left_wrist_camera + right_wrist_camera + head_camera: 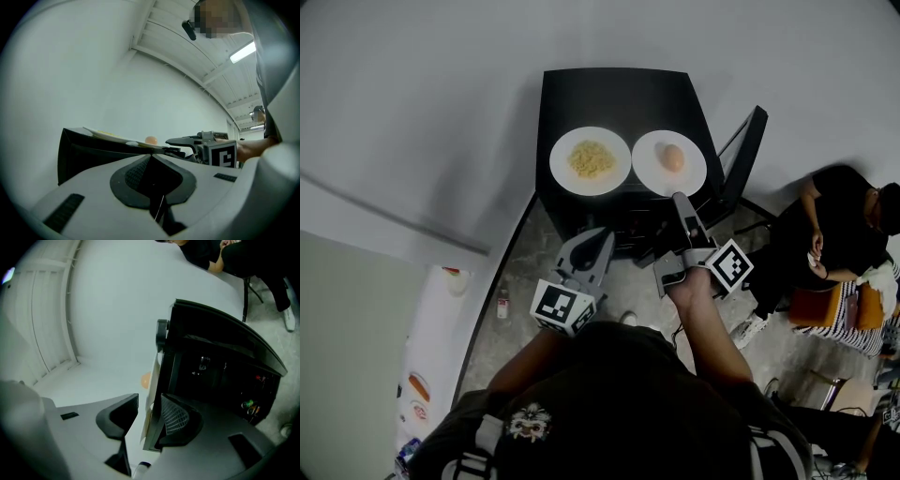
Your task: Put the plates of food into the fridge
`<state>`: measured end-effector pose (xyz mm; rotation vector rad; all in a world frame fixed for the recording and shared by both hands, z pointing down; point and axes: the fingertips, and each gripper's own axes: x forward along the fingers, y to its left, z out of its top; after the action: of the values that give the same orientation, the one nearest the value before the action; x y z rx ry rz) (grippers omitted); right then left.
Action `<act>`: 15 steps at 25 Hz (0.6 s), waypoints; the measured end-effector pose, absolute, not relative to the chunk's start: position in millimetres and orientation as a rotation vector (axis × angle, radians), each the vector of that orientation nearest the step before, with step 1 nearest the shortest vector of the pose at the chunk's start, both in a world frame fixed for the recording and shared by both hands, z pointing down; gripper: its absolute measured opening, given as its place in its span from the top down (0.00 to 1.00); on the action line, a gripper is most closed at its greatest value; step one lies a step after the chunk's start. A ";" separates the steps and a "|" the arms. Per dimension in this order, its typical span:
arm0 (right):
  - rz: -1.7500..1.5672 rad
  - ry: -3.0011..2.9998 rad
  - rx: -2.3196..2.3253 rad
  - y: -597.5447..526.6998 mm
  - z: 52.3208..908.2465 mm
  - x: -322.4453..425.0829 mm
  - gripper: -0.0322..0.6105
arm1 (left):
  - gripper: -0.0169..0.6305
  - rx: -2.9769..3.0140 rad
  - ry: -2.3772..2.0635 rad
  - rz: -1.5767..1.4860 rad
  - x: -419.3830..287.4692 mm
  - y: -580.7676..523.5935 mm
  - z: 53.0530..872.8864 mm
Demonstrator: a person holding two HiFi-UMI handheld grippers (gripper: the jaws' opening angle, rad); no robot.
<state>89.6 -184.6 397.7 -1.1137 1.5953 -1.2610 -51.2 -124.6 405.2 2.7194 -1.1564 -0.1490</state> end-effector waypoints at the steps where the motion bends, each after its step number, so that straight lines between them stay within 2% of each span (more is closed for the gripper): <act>1: -1.271 1.572 -1.100 -185.8 397.4 89.8 0.73 | 0.94 2.718 -1.155 -0.155 -51.4 -124.3 405.2; 15: -1.315 1.390 -1.087 -193.8 394.2 96.1 0.75 | 0.94 2.736 -1.134 -0.197 -52.3 -117.4 401.1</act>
<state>96.1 -193.8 394.2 -1.0870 1.3899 -1.3147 -52.3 -117.4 401.1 2.7357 -1.1336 -0.1965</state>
